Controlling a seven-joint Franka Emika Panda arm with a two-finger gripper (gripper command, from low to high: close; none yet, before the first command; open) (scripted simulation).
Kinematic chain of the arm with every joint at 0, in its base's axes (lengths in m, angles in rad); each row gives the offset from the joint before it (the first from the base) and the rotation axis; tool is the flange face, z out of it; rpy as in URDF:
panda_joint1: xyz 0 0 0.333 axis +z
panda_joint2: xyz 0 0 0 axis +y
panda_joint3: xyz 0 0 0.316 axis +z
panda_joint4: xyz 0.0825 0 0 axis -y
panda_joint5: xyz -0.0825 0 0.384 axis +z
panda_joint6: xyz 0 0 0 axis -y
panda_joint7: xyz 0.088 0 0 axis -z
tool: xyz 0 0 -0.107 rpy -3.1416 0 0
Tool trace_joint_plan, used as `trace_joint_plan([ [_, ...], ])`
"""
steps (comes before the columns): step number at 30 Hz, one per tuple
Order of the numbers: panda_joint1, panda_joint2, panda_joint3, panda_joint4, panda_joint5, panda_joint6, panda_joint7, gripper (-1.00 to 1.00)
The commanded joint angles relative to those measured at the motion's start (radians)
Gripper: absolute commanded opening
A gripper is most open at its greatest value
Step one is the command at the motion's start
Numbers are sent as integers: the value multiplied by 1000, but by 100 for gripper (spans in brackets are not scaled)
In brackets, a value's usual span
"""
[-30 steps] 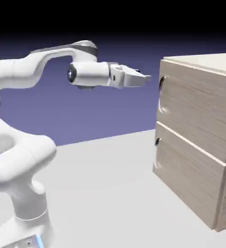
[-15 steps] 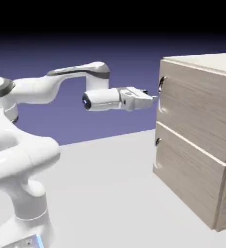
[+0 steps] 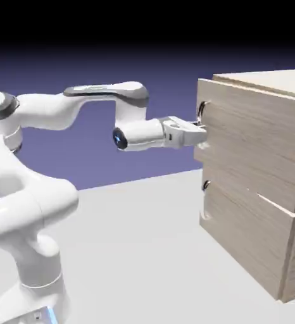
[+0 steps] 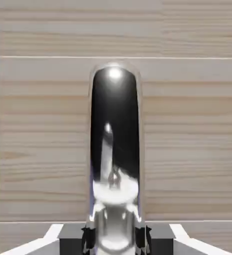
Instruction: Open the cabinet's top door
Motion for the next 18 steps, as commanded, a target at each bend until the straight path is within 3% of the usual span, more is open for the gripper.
trace_joint_plan([
  [1,36,11,-28,-35,-16,-26,-11,-100],
  [11,357,303,-322,-121,8,-29,-412,-100],
  [18,608,393,-574,-170,-20,-24,-576,-100],
])
